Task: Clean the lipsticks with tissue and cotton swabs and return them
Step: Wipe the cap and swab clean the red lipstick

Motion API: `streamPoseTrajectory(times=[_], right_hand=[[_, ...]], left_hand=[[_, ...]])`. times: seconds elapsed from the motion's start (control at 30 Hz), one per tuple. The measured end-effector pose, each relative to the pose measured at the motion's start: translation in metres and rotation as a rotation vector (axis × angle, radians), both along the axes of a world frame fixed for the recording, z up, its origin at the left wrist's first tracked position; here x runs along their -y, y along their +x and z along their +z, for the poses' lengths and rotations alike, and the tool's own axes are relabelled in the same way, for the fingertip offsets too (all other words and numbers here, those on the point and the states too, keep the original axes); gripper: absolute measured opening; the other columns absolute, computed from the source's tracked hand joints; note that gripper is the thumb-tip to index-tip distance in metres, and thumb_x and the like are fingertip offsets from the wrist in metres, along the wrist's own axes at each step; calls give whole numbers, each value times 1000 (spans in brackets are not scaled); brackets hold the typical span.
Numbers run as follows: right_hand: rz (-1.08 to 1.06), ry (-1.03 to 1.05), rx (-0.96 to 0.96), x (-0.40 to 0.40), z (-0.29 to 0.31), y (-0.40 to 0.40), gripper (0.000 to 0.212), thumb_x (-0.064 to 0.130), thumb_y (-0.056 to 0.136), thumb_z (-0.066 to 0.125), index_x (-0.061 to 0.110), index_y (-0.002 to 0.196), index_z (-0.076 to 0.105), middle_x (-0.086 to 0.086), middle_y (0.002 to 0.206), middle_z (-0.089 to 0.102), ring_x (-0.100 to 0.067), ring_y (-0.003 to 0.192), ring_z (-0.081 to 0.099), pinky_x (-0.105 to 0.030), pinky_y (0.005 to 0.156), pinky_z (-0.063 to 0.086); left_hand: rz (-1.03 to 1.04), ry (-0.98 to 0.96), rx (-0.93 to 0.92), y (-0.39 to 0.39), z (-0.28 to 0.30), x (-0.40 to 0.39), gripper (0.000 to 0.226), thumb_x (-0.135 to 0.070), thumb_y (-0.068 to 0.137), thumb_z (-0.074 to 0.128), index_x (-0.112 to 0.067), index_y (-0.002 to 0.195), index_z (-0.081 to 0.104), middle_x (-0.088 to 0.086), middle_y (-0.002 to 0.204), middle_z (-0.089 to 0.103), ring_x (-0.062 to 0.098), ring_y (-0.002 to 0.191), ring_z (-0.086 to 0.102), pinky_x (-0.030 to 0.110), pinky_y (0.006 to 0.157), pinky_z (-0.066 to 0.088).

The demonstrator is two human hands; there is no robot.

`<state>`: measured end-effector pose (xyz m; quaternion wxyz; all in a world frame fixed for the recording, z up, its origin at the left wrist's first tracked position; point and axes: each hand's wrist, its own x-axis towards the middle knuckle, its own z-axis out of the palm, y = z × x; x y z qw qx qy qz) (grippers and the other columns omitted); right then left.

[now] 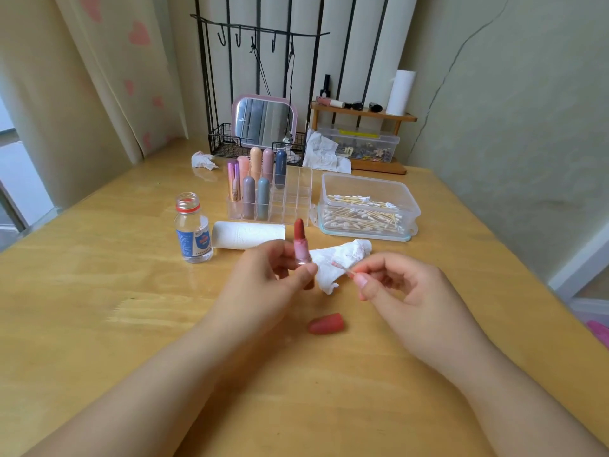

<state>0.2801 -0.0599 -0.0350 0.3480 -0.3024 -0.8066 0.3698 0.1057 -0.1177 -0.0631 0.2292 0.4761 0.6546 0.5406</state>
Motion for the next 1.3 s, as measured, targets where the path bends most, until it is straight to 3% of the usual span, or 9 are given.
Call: streamPoseTrajectory(times=[0.1,0.23,0.4,0.53,0.63,0.7,0.9,1.3], right_hand=[[24,42,-69,3,17,-2,10,19,85,67,25,78,69,12,70,66,0,67,56,-10,67,42],[43,151,-128,4,29,-6,10,29,79,62,30,88,66,4,72,62,-7,68,54,-13,66,43],[8,175,-280,6,20,-7,14,41,80,57,33,86,67,14,63,56,-7,62,50,-26,60,45],[-14,220,-237,7,13,0,11,38,80,59,32,86,67,9,67,60,-6,65,53,-11,65,42],[-47,276,-202,5,12,4,11,36,81,59,29,82,67,9,69,61,-2,65,53,-6,65,39],[-61,320,-189,6,12,5,9,34,81,58,29,82,66,12,68,58,0,65,52,-5,64,38],[-122,471,-130,4,11,6,12,30,81,61,23,80,70,-1,61,48,0,59,44,-7,60,33],[-64,522,-108,6,10,4,12,24,82,62,17,78,71,18,58,42,0,59,43,-8,61,33]], left_hand=[[-139,138,293,10,17,13,8,-14,87,63,-7,87,66,1,68,67,6,62,61,16,66,45],[-285,276,446,19,33,26,23,-24,81,61,-4,91,67,-2,66,65,4,60,57,10,60,43],[-296,265,468,19,35,28,25,-24,76,62,-5,92,66,3,70,66,8,64,59,15,64,47],[-302,196,535,18,30,25,30,-21,73,66,-4,96,64,8,78,59,17,70,65,23,59,51],[-317,149,583,22,29,24,28,-18,71,70,-4,95,62,7,81,58,19,72,68,25,54,53],[-306,135,592,25,29,24,30,-13,68,79,-5,91,62,5,78,60,18,73,69,23,55,53],[-273,140,626,28,29,22,42,-10,61,69,3,99,58,6,78,67,19,76,72,19,58,53],[-266,148,617,30,31,24,32,-8,62,67,2,90,56,8,75,67,23,76,72,20,54,52]])
